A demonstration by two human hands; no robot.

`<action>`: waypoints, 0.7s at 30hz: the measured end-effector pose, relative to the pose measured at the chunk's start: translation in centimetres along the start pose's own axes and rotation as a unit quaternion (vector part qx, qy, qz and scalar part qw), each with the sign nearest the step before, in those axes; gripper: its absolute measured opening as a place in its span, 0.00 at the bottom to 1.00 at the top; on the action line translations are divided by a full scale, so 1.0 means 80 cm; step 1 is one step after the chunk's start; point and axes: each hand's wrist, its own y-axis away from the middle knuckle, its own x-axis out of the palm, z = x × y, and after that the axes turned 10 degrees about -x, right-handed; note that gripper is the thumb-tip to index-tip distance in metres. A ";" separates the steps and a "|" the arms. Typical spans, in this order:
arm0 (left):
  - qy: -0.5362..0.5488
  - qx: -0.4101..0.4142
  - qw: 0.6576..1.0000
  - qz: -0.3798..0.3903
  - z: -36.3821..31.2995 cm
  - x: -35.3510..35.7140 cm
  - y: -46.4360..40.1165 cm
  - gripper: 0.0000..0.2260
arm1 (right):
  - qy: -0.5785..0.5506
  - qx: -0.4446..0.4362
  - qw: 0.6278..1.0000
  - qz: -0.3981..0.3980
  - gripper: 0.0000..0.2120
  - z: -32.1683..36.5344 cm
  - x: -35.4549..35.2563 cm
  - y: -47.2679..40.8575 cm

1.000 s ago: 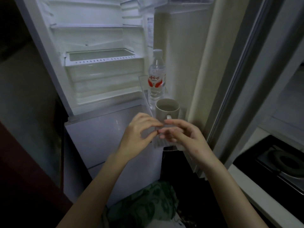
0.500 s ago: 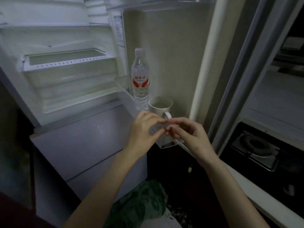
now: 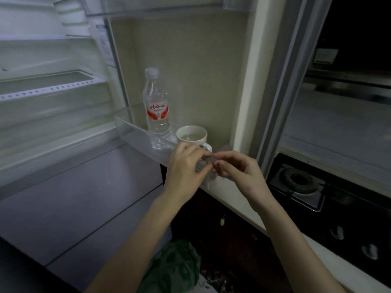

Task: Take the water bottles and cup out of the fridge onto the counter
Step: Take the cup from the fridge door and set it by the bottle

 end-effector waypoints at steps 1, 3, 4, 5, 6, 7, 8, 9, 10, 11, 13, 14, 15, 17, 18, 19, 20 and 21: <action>0.003 0.003 1.000 0.000 -0.003 0.007 -0.004 0.12 | 0.005 0.001 1.000 -0.005 0.08 -0.002 -0.007 -0.003; 0.004 0.006 1.000 0.007 -0.004 0.019 -0.011 0.11 | 0.016 0.005 1.000 -0.010 0.09 -0.006 -0.019 -0.009; -0.001 0.005 1.000 0.013 -0.004 0.024 -0.015 0.10 | 0.020 0.007 1.000 -0.011 0.09 -0.007 -0.024 -0.012; -0.007 0.006 1.000 0.019 -0.003 0.029 -0.018 0.10 | 0.022 0.010 1.000 -0.012 0.09 -0.009 -0.029 -0.015; -0.013 0.008 1.000 0.025 -0.003 0.034 -0.021 0.10 | 0.023 0.012 1.000 -0.011 0.09 -0.011 -0.033 -0.018; -0.018 0.012 0.999 0.030 -0.003 0.038 -0.024 0.10 | 0.026 0.013 1.000 -0.010 0.09 -0.013 -0.036 -0.022; -0.022 0.016 0.999 0.036 -0.003 0.042 -0.027 0.10 | 0.030 0.012 0.999 -0.009 0.09 -0.015 -0.040 -0.024; -0.026 0.020 0.999 0.043 -0.003 0.045 -0.030 0.11 | 0.033 0.010 0.999 -0.009 0.09 -0.017 -0.042 -0.028; -0.028 0.022 0.998 0.050 -0.003 0.048 -0.033 0.12 | 0.036 0.009 0.999 -0.010 0.09 -0.018 -0.045 -0.031; -0.030 0.024 0.998 0.055 -0.004 0.052 -0.035 0.12 | 0.039 0.008 0.999 -0.012 0.10 -0.020 -0.048 -0.034; -0.033 0.026 0.997 0.061 -0.003 0.058 -0.040 0.12 | 0.051 0.006 0.999 -0.012 0.10 -0.024 -0.055 -0.040; -0.032 0.025 0.997 0.064 -0.003 0.062 -0.042 0.11 | 0.059 0.006 0.998 -0.011 0.10 -0.025 -0.058 -0.043; -0.029 0.023 0.997 0.067 -0.004 0.065 -0.044 0.11 | 0.067 0.006 0.998 -0.010 0.10 -0.026 -0.062 -0.045; -0.021 0.019 0.997 0.071 -0.005 0.071 -0.049 0.11 | 0.087 0.008 0.996 -0.011 0.10 -0.027 -0.068 -0.051; -0.018 0.018 0.997 0.072 -0.005 0.073 -0.052 0.12 | 0.098 0.010 0.995 -0.011 0.10 -0.027 -0.072 -0.054; -0.016 0.016 0.997 0.072 -0.005 0.075 -0.054 0.12 | 0.108 0.011 0.994 -0.011 0.10 -0.028 -0.074 -0.056; -0.014 0.012 0.997 0.071 -0.005 0.077 -0.056 0.11 | 0.121 0.010 0.993 -0.011 0.10 -0.028 -0.076 -0.059; -0.011 0.007 0.997 0.071 -0.004 0.078 -0.058 0.11 | 0.134 0.009 0.991 -0.013 0.10 -0.028 -0.078 -0.061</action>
